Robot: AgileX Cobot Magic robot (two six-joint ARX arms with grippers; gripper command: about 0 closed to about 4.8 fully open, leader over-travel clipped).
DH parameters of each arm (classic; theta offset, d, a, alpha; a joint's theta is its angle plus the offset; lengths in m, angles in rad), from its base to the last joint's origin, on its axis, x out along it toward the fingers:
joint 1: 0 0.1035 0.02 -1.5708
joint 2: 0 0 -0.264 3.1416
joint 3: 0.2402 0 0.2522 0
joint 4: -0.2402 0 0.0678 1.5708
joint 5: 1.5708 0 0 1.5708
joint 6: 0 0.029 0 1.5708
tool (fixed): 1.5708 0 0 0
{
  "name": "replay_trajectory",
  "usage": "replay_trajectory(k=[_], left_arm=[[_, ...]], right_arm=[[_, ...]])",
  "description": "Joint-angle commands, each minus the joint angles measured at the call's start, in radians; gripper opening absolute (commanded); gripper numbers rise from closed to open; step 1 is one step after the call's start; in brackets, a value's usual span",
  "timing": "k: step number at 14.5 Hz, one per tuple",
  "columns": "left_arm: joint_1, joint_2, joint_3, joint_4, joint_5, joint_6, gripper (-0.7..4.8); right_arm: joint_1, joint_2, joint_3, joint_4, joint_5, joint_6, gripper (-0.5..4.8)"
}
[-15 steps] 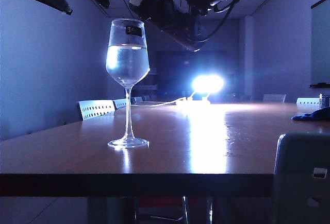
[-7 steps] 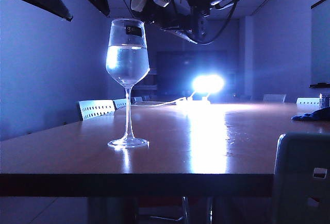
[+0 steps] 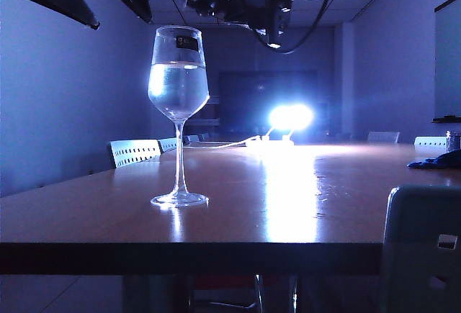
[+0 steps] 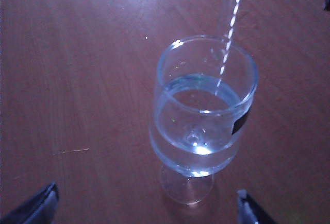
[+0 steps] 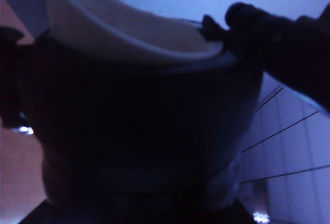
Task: Pick up the black thermos cup, pour some water from it into the stemmed glass, and then put the thermos cup back on the table.
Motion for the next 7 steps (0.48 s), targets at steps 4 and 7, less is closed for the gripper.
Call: replay_trajectory(k=[4,7], left_arm=[[0.000,-0.004,0.003,0.010,-0.003,0.003,4.79],[0.000,-0.004,0.003,0.010,-0.003,0.003,4.79]], right_arm=[[0.002,-0.014,0.011,0.071,-0.021,-0.060,1.78],[0.002,-0.014,0.011,0.076,-0.021,-0.077,1.79]])
